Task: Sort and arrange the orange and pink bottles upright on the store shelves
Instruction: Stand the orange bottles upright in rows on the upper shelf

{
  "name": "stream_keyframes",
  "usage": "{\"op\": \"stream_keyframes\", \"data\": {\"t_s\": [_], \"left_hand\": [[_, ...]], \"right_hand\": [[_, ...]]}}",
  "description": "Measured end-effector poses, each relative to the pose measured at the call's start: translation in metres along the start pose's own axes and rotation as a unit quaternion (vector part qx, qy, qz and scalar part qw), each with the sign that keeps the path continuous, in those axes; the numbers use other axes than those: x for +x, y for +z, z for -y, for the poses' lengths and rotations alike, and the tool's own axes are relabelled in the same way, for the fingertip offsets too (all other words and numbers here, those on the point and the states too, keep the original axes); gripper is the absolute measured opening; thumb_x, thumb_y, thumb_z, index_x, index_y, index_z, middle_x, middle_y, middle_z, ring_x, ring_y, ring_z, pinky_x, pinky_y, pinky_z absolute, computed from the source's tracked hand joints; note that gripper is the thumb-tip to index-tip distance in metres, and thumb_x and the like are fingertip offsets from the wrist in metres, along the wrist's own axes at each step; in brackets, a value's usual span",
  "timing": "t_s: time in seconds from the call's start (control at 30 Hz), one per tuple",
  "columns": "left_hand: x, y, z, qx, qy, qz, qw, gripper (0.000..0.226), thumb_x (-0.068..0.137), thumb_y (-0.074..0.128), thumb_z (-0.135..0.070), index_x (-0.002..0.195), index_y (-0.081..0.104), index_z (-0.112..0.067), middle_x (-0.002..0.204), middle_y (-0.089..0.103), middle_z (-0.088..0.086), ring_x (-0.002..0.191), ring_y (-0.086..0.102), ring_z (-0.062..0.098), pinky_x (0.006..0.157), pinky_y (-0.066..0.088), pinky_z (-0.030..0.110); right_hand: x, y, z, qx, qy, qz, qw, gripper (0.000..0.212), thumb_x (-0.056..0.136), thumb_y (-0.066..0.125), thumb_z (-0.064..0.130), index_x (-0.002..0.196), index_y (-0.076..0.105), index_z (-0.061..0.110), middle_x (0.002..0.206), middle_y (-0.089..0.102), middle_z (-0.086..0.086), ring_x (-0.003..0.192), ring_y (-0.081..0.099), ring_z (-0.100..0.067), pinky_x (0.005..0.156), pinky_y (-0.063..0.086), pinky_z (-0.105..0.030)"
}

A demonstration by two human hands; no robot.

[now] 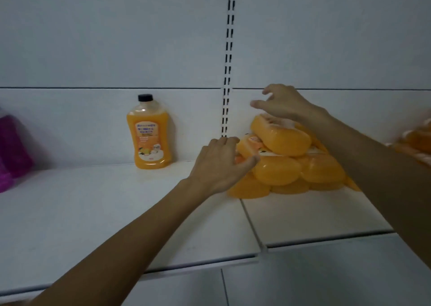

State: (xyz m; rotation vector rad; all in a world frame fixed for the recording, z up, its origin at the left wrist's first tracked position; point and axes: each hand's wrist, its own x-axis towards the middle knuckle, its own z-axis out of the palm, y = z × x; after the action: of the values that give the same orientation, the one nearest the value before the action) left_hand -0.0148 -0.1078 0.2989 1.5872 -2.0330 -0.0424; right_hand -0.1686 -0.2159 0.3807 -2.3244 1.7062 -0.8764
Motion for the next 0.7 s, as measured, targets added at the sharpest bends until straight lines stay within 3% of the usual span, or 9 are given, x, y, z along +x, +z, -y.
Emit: {"op": "stream_keyframes", "data": {"t_s": [0.1, 0.17, 0.27, 0.33, 0.4, 0.5, 0.6, 0.7], "left_hand": [[0.021, 0.011, -0.024, -0.040, -0.005, 0.017, 0.999, 0.081, 0.078, 0.042, -0.075, 0.135, 0.041, -0.018, 0.130, 0.055, 0.005, 0.117, 0.050, 0.025, 0.095, 0.041, 0.039], [0.029, 0.020, -0.038, -0.061, -0.011, 0.028, 0.998, 0.099, 0.060, 0.032, -0.088, 0.131, 0.043, -0.020, 0.124, 0.058, 0.004, 0.110, 0.054, 0.025, 0.092, 0.047, 0.044], [0.038, 0.033, -0.050, -0.071, -0.038, 0.023, 0.997, 0.111, 0.050, 0.030, -0.091, 0.132, 0.041, -0.017, 0.126, 0.056, 0.004, 0.111, 0.054, 0.025, 0.093, 0.047, 0.045], [0.041, 0.035, -0.054, -0.096, -0.062, 0.014, 0.993, 0.095, 0.065, 0.044, -0.083, 0.131, 0.042, -0.015, 0.126, 0.056, 0.006, 0.112, 0.054, 0.026, 0.094, 0.046, 0.046], [0.043, 0.038, -0.054, -0.136, -0.074, 0.001, 0.988, 0.069, 0.082, 0.051, -0.063, 0.129, 0.043, -0.012, 0.126, 0.057, 0.009, 0.112, 0.054, 0.027, 0.094, 0.046, 0.046], [0.037, 0.043, -0.056, -0.184, -0.056, -0.058, 0.980, 0.058, 0.088, 0.054, -0.047, 0.133, 0.038, -0.014, 0.128, 0.055, 0.008, 0.114, 0.053, 0.027, 0.095, 0.046, 0.046], [0.028, 0.039, -0.060, -0.250, -0.034, -0.110, 0.961, 0.063, 0.090, 0.058, -0.031, 0.143, 0.025, -0.021, 0.137, 0.046, -0.001, 0.118, 0.047, 0.014, 0.096, 0.042, 0.025], [0.024, 0.020, -0.063, -0.337, -0.040, -0.120, 0.933, 0.067, 0.083, 0.067, -0.025, 0.138, 0.029, -0.029, 0.121, 0.049, -0.013, 0.105, 0.050, 0.003, 0.075, 0.042, 0.006]], "right_hand": [[-0.003, -0.006, -0.031, -0.059, 0.072, 0.096, 0.991, 0.071, 0.086, 0.049, 0.064, 0.138, 0.043, 0.016, 0.141, 0.045, -0.009, 0.120, 0.048, -0.030, 0.087, 0.040, -0.037], [-0.002, -0.002, -0.040, -0.061, 0.100, 0.159, 0.980, 0.070, 0.084, 0.039, 0.072, 0.132, 0.048, 0.021, 0.130, 0.053, -0.008, 0.102, 0.055, -0.028, 0.077, 0.042, -0.038], [0.004, 0.001, -0.044, -0.049, 0.096, 0.182, 0.977, 0.069, 0.083, 0.034, 0.075, 0.127, 0.050, 0.024, 0.120, 0.056, -0.007, 0.090, 0.056, -0.025, 0.071, 0.042, -0.038], [0.007, 0.002, -0.046, -0.040, 0.084, 0.174, 0.980, 0.066, 0.084, 0.036, 0.072, 0.129, 0.047, 0.024, 0.123, 0.054, -0.005, 0.092, 0.054, -0.024, 0.072, 0.041, -0.037], [0.007, 0.004, -0.050, -0.022, 0.060, 0.160, 0.985, 0.068, 0.087, 0.038, 0.068, 0.138, 0.039, 0.023, 0.137, 0.046, -0.006, 0.107, 0.051, -0.026, 0.078, 0.039, -0.036], [0.002, 0.004, -0.051, 0.079, 0.029, 0.122, 0.989, 0.073, 0.088, 0.043, 0.064, 0.147, 0.027, 0.024, 0.150, 0.035, -0.006, 0.128, 0.042, -0.028, 0.088, 0.038, -0.034], [-0.008, -0.005, -0.039, 0.228, 0.013, 0.051, 0.972, 0.072, 0.083, 0.059, 0.056, 0.141, 0.036, 0.021, 0.133, 0.050, -0.003, 0.114, 0.054, -0.021, 0.088, 0.046, -0.032], [-0.017, -0.014, -0.018, 0.309, -0.041, -0.030, 0.950, 0.052, 0.075, 0.073, 0.046, 0.115, 0.057, 0.017, 0.105, 0.065, 0.003, 0.088, 0.064, -0.010, 0.070, 0.053, -0.020]]}}
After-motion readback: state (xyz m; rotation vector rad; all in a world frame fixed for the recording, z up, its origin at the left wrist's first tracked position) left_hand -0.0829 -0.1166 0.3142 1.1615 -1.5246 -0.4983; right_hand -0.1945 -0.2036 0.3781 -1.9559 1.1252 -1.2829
